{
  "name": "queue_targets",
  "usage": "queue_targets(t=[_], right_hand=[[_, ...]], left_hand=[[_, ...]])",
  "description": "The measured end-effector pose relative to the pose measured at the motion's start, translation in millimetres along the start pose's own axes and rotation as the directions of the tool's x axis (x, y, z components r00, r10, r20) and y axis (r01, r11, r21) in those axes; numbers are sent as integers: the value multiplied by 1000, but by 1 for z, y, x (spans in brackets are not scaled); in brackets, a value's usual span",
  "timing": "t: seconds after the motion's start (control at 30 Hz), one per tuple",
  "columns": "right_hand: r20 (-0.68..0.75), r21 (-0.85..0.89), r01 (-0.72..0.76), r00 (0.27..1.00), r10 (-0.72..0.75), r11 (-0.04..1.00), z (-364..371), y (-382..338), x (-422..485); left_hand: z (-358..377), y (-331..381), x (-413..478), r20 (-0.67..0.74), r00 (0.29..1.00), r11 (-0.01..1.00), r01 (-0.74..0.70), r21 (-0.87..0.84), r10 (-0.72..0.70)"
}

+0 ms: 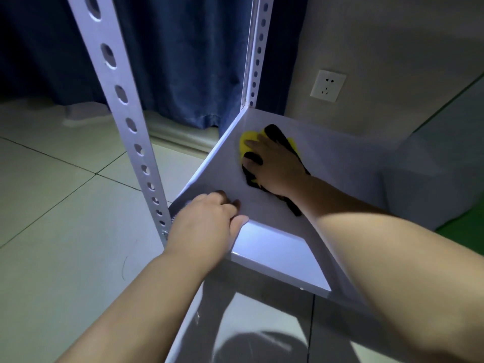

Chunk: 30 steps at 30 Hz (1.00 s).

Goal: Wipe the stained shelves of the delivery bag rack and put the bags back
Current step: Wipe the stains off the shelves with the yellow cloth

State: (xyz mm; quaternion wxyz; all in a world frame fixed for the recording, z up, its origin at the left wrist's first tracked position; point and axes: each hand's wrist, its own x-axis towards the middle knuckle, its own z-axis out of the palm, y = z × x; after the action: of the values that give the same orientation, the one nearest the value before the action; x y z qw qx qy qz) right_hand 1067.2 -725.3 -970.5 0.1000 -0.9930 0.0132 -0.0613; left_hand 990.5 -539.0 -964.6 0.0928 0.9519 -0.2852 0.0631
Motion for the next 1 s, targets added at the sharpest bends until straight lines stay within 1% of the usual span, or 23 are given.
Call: queue_targets(t=[0.03, 0.1, 0.17, 0.27, 0.37, 0.47, 0.57, 0.63, 0.7, 0.77, 0.8, 0.87, 0.9, 0.93, 0.97, 1.0], right_hand=[[-24, 60, 51, 998, -50, 997, -1, 2, -12], [-68, 144, 72, 996, -63, 987, -4, 11, -35], [-81, 147, -2, 997, 14, 989, -8, 22, -52], [-63, 73, -116, 991, 120, 991, -11, 25, -73], [-69, 92, -131, 988, 137, 987, -13, 12, -100], [-4, 181, -71, 997, 74, 981, -24, 4, -142], [59, 225, -9, 998, -5, 974, -34, 4, -182], [61, 228, -12, 998, -2, 974, -38, 7, -185], [35, 250, -31, 999, 23, 968, -37, 8, -169], [18, 317, -139, 990, 141, 938, -32, 6, -141], [21, 280, -207, 978, 210, 937, -28, 3, -127], [59, -18, -280, 958, 281, 960, -19, -8, -106], [79, -117, -283, 953, 293, 952, -16, -14, -102], [91, -161, -261, 957, 277, 952, -17, -20, -103], [85, -160, -201, 973, 216, 966, -18, -22, -109], [52, -128, -105, 992, 113, 986, -20, -21, -119]], left_hand=[[-1, -1, -1, 19, 1000, 1000, -4, 4, 4], [-3, -3, -4, 56, 998, 1000, -4, -15, 4], [-5, -4, -8, 75, 997, 999, -6, -53, 10], [-6, 0, -14, 95, 995, 996, 1, -88, 7], [-5, 5, -22, 55, 998, 994, 12, -106, -6], [-4, 8, -30, 33, 999, 989, 37, -140, -33], [-4, 12, -34, 29, 997, 986, 75, -151, -72], [-2, 13, -36, 23, 996, 983, 84, -166, -81], [-1, 13, -38, 3, 996, 979, 84, -186, -84], [1, 13, -41, -16, 996, 977, 84, -198, -89], [2, 14, -42, -28, 995, 975, 91, -205, -99], [3, 16, -45, -53, 989, 967, 121, -223, -136], [4, 17, -45, -63, 985, 963, 139, -232, -158], [4, 18, -47, -71, 982, 958, 154, -241, -176], [5, 19, -47, -77, 979, 954, 163, -250, -187], [5, 20, -48, -81, 978, 953, 166, -252, -191]])
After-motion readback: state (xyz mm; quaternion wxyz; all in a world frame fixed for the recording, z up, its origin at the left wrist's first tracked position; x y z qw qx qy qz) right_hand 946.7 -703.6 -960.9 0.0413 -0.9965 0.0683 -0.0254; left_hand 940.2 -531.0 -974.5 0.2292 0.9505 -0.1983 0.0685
